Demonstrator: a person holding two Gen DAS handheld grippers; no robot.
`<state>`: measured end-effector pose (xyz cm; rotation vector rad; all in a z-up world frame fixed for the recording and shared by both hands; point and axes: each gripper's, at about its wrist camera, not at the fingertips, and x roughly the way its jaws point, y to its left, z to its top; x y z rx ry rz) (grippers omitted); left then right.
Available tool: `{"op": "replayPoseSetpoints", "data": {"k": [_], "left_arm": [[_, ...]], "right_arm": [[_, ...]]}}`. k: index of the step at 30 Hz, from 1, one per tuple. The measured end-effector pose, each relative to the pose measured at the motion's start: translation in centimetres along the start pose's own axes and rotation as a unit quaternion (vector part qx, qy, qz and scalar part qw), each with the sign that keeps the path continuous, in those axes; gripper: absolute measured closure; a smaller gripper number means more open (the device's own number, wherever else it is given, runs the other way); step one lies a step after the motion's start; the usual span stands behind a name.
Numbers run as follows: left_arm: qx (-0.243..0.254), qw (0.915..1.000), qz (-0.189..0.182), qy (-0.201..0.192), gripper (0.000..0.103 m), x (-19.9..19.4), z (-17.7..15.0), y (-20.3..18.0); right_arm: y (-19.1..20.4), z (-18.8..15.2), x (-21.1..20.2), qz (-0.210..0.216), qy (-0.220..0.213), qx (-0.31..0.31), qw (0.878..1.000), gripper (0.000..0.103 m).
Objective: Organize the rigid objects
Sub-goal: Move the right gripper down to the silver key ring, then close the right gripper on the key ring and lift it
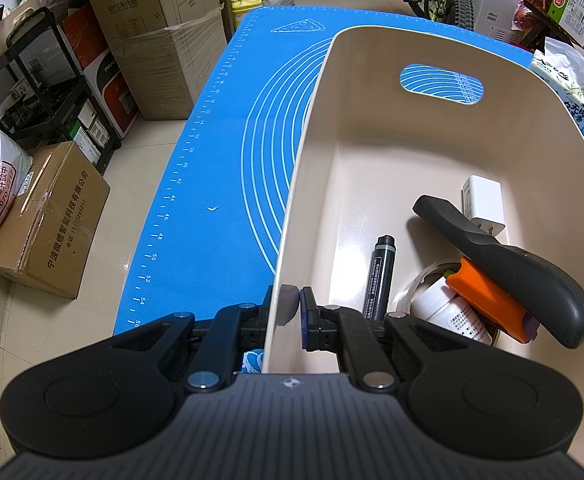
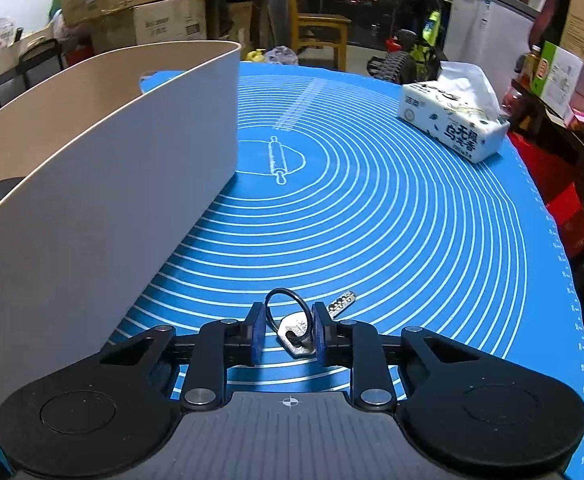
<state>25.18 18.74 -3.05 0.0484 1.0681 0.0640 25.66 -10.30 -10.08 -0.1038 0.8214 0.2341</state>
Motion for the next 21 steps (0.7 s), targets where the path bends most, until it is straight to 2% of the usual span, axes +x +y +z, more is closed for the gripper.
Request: {"op": "replayPoseSetpoints", "data": {"k": [10, 11, 12, 16, 17, 18, 21], "left_arm": [[0.001, 1.0000, 0.001, 0.000, 0.092, 0.03, -0.01, 0.10], [0.001, 1.0000, 0.001, 0.000, 0.092, -0.03, 0.00, 0.10], [0.001, 1.0000, 0.001, 0.000, 0.092, -0.08, 0.02, 0.10], [0.001, 1.0000, 0.001, 0.000, 0.092, -0.07, 0.05, 0.04], [0.001, 1.0000, 0.001, 0.000, 0.092, -0.09, 0.04, 0.09], [0.001, 1.0000, 0.002, 0.000, 0.092, -0.07, 0.05, 0.04], [0.001, 1.0000, 0.001, 0.000, 0.092, -0.07, 0.04, 0.04]], "right_arm": [[0.57, -0.28, -0.33, 0.005, 0.001, -0.040, 0.999, 0.070], [0.56, -0.24, -0.26, 0.008, 0.000, -0.040, 0.999, 0.069], [0.55, -0.21, -0.20, 0.010, 0.000, -0.042, 0.999, 0.062], [0.66, -0.27, -0.07, 0.014, -0.005, -0.051, 0.999, 0.061], [0.64, -0.29, -0.07, 0.015, -0.006, -0.052, 0.998, 0.064], [0.63, -0.32, -0.12, 0.018, -0.007, -0.054, 0.998, 0.075], [0.71, -0.34, -0.37, 0.023, -0.010, -0.061, 0.998, 0.083]]}}
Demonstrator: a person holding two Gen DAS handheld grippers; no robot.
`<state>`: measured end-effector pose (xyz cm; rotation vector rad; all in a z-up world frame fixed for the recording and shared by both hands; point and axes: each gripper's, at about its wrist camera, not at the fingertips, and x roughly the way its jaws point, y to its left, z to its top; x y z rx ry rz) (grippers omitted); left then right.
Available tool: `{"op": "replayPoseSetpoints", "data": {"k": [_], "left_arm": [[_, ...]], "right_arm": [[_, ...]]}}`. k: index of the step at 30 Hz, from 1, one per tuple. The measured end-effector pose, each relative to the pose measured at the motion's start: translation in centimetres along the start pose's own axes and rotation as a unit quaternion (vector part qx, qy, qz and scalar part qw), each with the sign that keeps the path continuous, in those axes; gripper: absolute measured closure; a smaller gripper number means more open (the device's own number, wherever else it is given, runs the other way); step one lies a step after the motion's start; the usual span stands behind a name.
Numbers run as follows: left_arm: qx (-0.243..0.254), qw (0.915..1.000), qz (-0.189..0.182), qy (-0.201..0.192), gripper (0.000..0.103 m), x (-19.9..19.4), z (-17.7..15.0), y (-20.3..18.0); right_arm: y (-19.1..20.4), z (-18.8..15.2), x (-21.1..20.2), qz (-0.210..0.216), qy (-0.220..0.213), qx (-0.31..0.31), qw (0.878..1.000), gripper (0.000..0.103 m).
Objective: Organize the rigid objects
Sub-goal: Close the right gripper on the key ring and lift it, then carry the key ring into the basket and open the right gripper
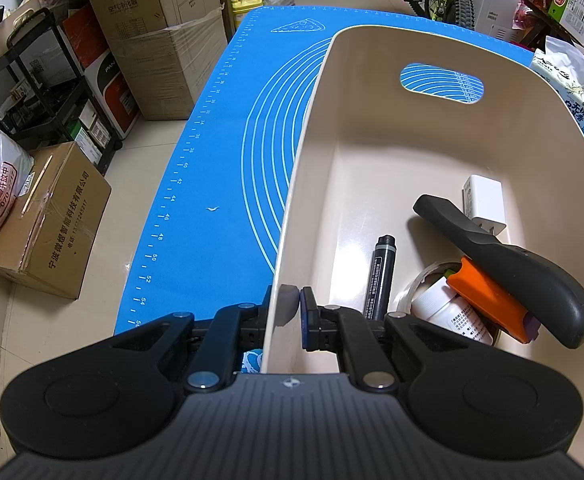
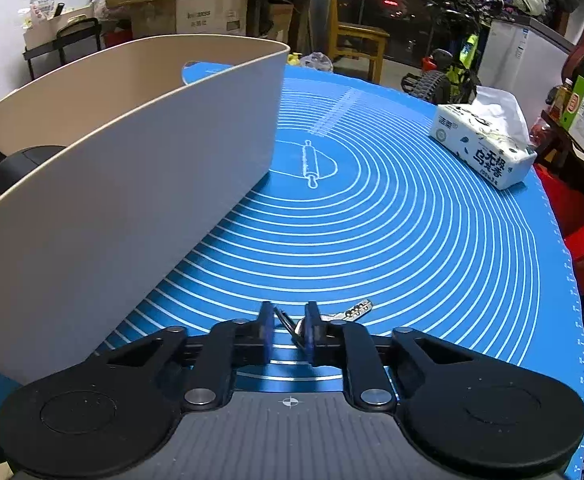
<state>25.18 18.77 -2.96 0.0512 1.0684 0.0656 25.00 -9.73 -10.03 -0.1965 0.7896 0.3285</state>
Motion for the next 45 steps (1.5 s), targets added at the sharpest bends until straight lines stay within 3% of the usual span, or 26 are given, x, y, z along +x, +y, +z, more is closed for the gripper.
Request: {"op": "replayPoseSetpoints", "data": {"k": [4, 14, 22, 24, 31, 45], "left_arm": [[0.000, 1.0000, 0.000, 0.000, 0.092, 0.0, 0.0, 0.1], [-0.001, 1.0000, -0.001, 0.000, 0.092, 0.0, 0.1, 0.0], [-0.001, 1.0000, -0.001, 0.000, 0.092, 0.0, 0.1, -0.2], [-0.001, 1.0000, -0.001, 0.000, 0.092, 0.0, 0.1, -0.2], [-0.001, 1.0000, -0.001, 0.000, 0.092, 0.0, 0.1, -0.2], [-0.001, 1.0000, -0.001, 0.000, 0.092, 0.0, 0.1, -0.1]], "right_arm": [[0.1, 0.2, -0.5, -0.018, -0.015, -0.002, 1.000, 0.090], [0.4, 0.1, -0.1, -0.031, -0.010, -0.009, 0.999, 0.090], [0.0, -0.5, 0.0, -0.027, -0.005, -0.004, 1.000, 0.084], [0.1, -0.5, 0.0, -0.026, -0.006, -0.007, 1.000, 0.089], [0.4, -0.3, -0.5, -0.034, -0.007, -0.004, 0.999, 0.090], [-1.1, 3.9, -5.3, -0.061, -0.071, 0.015, 0.995, 0.090]]}}
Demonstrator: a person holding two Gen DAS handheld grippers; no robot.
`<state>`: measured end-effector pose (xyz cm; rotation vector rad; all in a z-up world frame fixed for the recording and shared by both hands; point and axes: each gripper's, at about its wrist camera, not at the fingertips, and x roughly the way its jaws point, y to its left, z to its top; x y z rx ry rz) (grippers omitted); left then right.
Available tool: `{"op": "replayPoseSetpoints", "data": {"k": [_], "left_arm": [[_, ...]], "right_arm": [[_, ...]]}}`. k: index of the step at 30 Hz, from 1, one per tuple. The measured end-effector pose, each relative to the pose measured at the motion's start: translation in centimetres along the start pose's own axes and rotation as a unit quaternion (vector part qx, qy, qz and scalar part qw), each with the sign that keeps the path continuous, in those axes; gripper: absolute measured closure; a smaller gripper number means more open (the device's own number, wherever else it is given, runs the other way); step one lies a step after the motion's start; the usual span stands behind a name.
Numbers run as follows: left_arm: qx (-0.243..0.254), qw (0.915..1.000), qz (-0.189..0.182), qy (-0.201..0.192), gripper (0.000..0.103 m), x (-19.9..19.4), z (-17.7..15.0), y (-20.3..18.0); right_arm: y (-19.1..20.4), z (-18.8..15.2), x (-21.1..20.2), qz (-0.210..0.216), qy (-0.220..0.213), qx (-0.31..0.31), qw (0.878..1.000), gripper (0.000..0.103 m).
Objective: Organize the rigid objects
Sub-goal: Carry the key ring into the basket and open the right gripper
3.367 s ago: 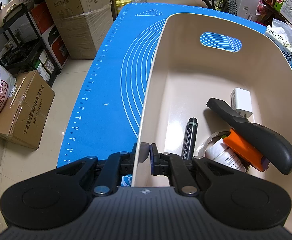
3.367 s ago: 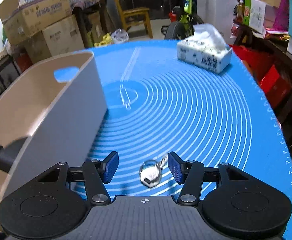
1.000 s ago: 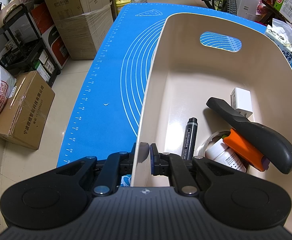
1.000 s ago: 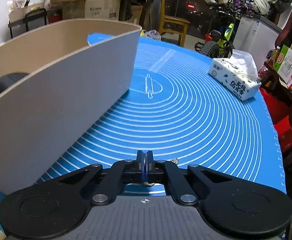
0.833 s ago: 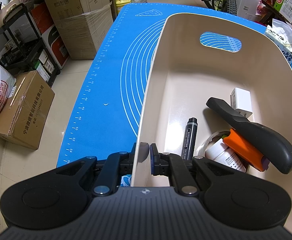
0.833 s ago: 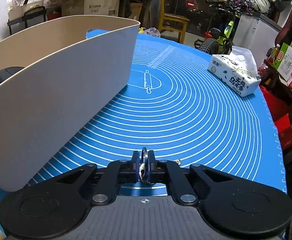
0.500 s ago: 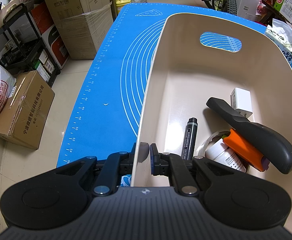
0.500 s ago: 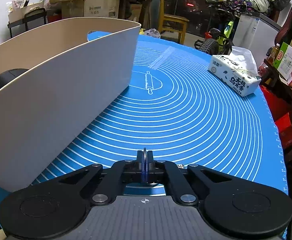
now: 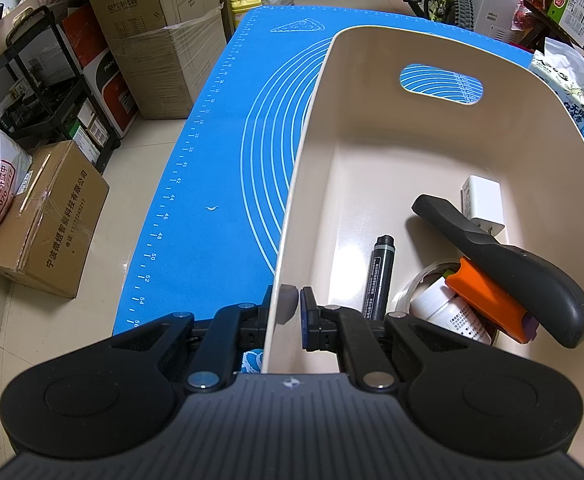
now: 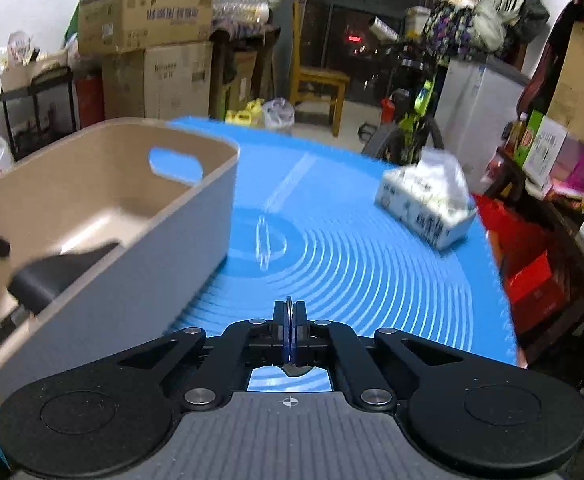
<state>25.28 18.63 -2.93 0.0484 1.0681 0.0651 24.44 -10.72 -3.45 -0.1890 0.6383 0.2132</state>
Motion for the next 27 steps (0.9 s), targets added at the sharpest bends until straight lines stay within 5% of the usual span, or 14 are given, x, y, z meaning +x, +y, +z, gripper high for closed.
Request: {"op": "replayPoseSetpoints", "data": {"k": [18, 27], "left_arm": [[0.001, 1.0000, 0.002, 0.000, 0.092, 0.2, -0.1, -0.5], [0.001, 1.0000, 0.002, 0.000, 0.092, 0.3, -0.1, -0.7]], "right_arm": [[4.7, 9.3, -3.4, 0.064, -0.098, -0.013, 0.993, 0.090], [9.6, 10.4, -1.3, 0.114, -0.076, -0.031, 0.990, 0.090]]}}
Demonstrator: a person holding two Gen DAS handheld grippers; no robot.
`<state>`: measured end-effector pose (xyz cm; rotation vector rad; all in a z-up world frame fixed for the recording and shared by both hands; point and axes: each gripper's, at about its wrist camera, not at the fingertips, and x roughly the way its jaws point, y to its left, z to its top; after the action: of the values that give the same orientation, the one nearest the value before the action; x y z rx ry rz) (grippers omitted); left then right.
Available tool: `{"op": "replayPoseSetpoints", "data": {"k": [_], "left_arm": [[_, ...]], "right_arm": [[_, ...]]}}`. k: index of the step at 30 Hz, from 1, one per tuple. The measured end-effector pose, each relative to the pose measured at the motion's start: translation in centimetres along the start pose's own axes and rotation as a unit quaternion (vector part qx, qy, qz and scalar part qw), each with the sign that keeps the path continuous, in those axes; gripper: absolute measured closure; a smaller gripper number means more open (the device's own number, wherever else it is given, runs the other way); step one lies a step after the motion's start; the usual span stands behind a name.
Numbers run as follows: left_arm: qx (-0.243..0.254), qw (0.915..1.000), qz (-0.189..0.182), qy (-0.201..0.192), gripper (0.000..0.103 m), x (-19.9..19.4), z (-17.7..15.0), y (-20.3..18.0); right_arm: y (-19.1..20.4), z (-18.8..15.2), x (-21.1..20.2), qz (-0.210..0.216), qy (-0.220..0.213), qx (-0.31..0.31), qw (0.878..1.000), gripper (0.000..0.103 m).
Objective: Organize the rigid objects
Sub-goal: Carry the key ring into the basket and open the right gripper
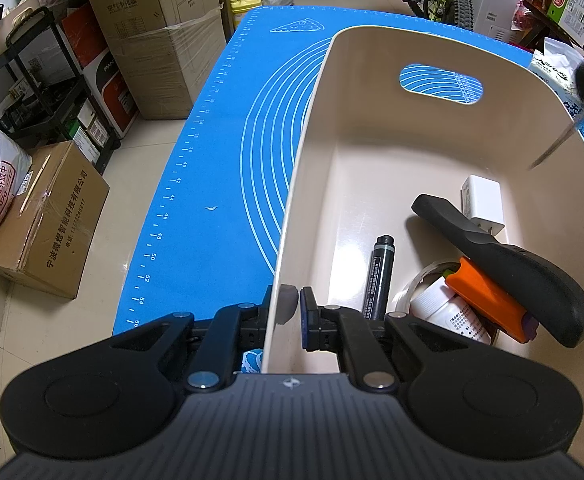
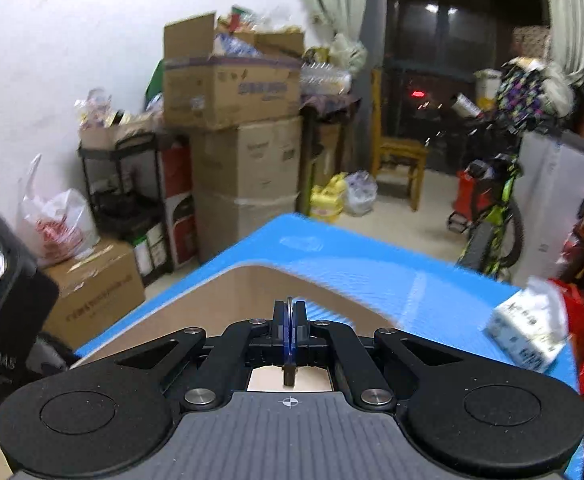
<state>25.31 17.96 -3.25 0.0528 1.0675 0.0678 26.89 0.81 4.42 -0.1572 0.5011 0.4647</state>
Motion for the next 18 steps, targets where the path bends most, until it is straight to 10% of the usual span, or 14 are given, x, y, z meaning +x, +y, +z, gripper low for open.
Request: {"op": "replayPoseSetpoints", "data": {"k": [14, 18], "left_arm": [[-0.003, 1.0000, 0.003, -0.002, 0.092, -0.2, 0.0, -0.2], [-0.011, 0.9999, 0.004, -0.009, 0.090, -0.6, 0.1, -0.1]], "right_arm": [[0.9, -4.6, 4.0, -0.001, 0.115, 0.042, 0.992, 0.083], [0.2, -4.6, 2.9, 0.003, 0.104, 0.071, 0.992, 0.042]]}}
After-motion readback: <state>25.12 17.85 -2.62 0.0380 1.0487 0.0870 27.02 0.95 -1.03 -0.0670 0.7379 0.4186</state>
